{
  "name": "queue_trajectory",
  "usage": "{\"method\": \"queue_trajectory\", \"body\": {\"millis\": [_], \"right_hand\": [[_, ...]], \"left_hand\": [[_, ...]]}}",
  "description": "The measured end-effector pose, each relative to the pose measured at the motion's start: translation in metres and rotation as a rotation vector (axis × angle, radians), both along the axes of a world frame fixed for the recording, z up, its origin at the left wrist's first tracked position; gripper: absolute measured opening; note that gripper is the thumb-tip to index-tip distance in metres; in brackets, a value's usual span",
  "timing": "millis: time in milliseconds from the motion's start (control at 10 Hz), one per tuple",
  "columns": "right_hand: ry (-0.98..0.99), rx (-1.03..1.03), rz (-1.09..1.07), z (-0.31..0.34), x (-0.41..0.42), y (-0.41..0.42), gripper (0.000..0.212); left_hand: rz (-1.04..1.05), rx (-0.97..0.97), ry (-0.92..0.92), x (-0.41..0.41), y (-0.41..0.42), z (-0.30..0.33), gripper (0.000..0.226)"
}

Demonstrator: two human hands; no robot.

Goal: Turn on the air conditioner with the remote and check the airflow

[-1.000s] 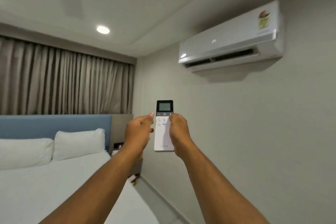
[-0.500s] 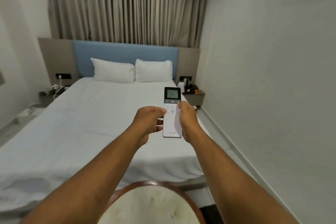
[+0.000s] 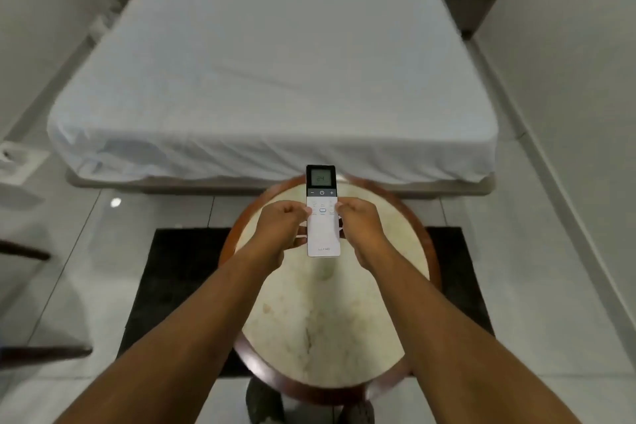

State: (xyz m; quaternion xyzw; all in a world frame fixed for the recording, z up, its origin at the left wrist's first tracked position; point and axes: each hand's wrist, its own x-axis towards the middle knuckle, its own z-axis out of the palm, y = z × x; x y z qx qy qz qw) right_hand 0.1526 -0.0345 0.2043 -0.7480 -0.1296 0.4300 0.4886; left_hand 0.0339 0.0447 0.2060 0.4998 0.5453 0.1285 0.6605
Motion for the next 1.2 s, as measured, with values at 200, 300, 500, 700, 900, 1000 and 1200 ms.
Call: {"method": "queue_trajectory", "body": {"millis": [200,300,500,700,900,1000,1200], "right_hand": [[0.046,-0.145,0.036,-0.125,-0.03,-0.032,0.028],[0.032,-0.202,0.017,-0.186,-0.043,-0.05,0.027],[-0.015,-0.308,-0.017,-0.249,-0.052,-0.064,0.024],[-0.085,-0.338,-0.043,-0.271,-0.059,-0.069,0.021],[-0.13,-0.344,-0.088,-0.28,-0.063,-0.068,0.019],[-0.157,-0.341,-0.091,-0.282,-0.063,-0.068,0.02],[-0.225,-0.328,-0.044,-0.277,-0.067,-0.07,0.022]], "left_hand": [[0.06,-0.129,0.151,-0.027,-0.034,-0.119,0.011],[0.067,-0.168,0.186,-0.036,-0.052,-0.182,0.016],[0.057,-0.206,0.207,-0.04,-0.072,-0.245,0.018],[0.051,-0.173,0.228,-0.043,-0.078,-0.272,0.013],[0.028,-0.102,0.226,-0.043,-0.079,-0.277,0.015],[0.031,-0.081,0.227,-0.043,-0.08,-0.277,0.015],[-0.022,0.046,0.28,-0.047,-0.08,-0.266,0.019]]}}
